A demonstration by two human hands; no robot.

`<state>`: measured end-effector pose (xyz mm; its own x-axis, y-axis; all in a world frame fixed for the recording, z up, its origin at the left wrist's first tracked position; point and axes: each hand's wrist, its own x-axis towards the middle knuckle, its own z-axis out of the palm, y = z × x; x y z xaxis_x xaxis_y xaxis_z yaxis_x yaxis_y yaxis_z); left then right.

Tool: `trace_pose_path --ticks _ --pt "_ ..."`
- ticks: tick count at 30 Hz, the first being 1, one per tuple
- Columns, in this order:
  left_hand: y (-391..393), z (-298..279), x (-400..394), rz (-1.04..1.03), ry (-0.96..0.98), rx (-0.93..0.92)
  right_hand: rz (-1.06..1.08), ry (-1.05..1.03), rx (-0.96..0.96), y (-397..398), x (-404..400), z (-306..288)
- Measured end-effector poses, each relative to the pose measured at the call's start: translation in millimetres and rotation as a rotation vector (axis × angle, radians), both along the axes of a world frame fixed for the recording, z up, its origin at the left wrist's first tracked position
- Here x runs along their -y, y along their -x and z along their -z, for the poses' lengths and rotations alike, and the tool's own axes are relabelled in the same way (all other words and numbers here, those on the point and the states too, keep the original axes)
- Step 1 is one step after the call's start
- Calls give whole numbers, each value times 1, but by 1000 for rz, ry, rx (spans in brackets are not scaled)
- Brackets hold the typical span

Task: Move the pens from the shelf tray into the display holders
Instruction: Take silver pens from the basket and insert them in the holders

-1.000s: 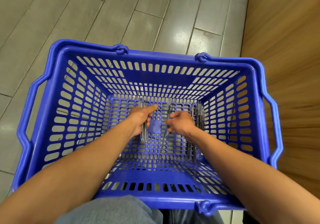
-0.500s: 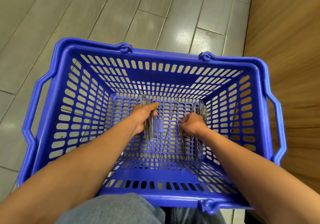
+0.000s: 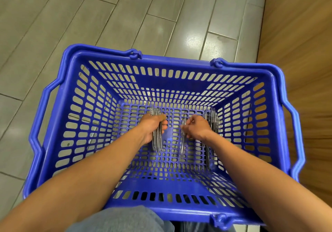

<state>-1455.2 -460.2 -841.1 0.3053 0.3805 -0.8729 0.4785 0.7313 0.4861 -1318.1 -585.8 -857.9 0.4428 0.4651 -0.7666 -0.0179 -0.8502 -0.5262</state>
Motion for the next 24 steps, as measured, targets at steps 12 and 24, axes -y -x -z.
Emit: trace_pose_path --ticks 12,24 --pt "1 -3 1 80 197 272 104 -213 -189 28 -51 -35" --pt "-3 0 3 -2 83 75 28 186 572 -12 -10 -7"
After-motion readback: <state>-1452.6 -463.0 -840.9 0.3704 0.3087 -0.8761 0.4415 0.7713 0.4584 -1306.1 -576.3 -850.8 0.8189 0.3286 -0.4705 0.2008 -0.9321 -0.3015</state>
